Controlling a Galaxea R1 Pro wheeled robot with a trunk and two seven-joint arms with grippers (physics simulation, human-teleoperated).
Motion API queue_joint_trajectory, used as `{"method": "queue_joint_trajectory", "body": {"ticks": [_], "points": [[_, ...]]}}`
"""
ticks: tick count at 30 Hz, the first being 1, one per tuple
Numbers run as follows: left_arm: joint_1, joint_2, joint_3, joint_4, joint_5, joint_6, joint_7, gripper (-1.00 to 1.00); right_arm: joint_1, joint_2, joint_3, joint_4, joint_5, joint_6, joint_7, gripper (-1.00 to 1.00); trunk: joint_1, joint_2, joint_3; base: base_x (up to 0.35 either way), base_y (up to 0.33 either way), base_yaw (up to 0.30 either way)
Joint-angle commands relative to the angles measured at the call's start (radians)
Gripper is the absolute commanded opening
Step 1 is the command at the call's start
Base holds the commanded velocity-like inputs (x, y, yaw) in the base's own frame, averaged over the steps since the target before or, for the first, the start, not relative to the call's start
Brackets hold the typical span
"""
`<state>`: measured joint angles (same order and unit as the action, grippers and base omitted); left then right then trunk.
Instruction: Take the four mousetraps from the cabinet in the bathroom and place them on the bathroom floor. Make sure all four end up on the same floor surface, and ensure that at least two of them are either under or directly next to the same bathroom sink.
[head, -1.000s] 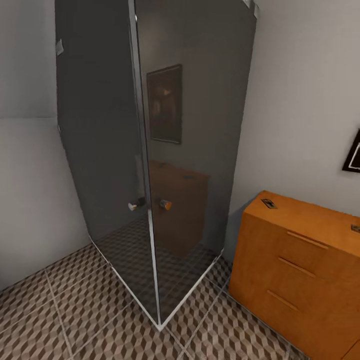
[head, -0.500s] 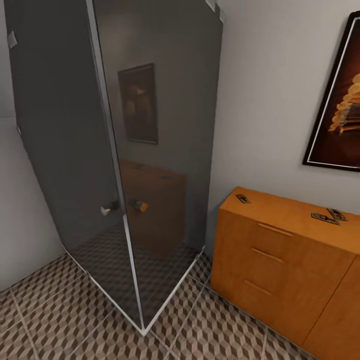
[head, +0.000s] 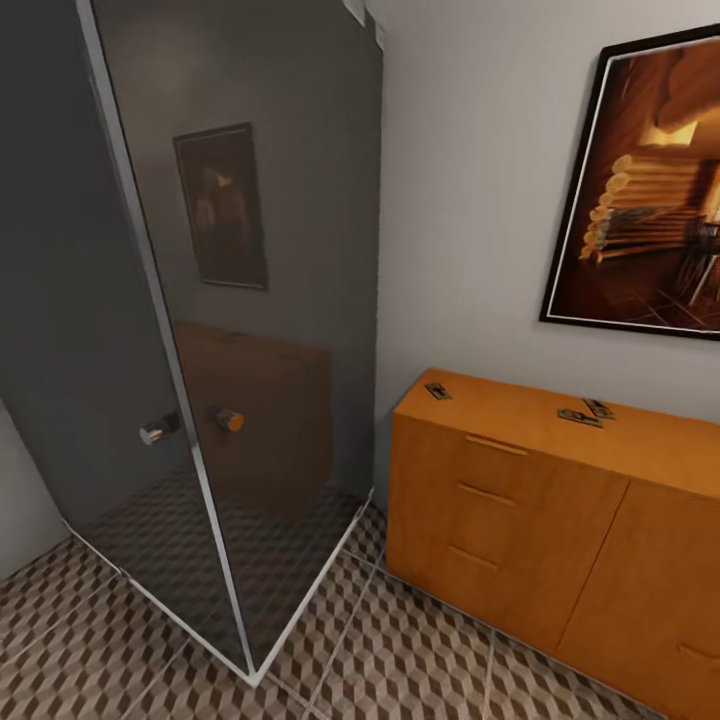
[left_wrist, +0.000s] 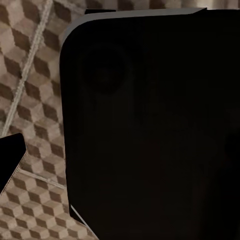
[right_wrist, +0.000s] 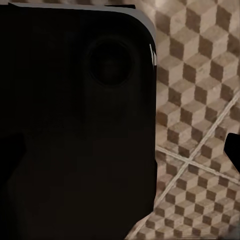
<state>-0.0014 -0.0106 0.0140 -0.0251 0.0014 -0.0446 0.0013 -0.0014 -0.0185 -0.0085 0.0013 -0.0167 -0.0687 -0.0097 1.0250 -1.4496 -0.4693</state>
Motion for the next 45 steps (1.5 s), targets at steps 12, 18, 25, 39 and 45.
{"method": "queue_joint_trajectory", "body": {"ticks": [12,18,25,39,45], "points": [[0.0,0.0,0.001,0.001,0.0,-0.003,0.0,1.0,0.0,0.0,-0.001,0.0,-0.002,-0.003,-0.001,1.0,0.0,0.0,-0.001,0.0,0.0,-0.286],[0.0,0.0,0.001,0.001,0.0,-0.003,0.0,1.0,0.0,0.0,-0.001,0.0,-0.002,-0.003,-0.001,1.0,0.0,0.0,-0.001,0.0,0.0,-0.286],[0.0,0.0,0.001,0.0,0.0,-0.003,0.0,1.0,0.0,0.0,-0.001,0.0,-0.002,-0.003,-0.001,1.0,0.0,0.0,-0.001,0.0,0.0,-0.286],[0.0,0.0,0.001,-0.001,0.0,-0.003,-0.001,1.0,0.0,0.0,-0.001,0.0,-0.002,-0.003,-0.001,1.0,0.0,0.0,-0.001,0.0,0.0,-0.286],[0.0,0.0,0.001,0.0,0.0,-0.003,-0.001,1.0,0.0,0.0,-0.001,0.0,-0.002,-0.003,-0.001,1.0,0.0,0.0,-0.001,0.0,0.0,-0.286]]}}
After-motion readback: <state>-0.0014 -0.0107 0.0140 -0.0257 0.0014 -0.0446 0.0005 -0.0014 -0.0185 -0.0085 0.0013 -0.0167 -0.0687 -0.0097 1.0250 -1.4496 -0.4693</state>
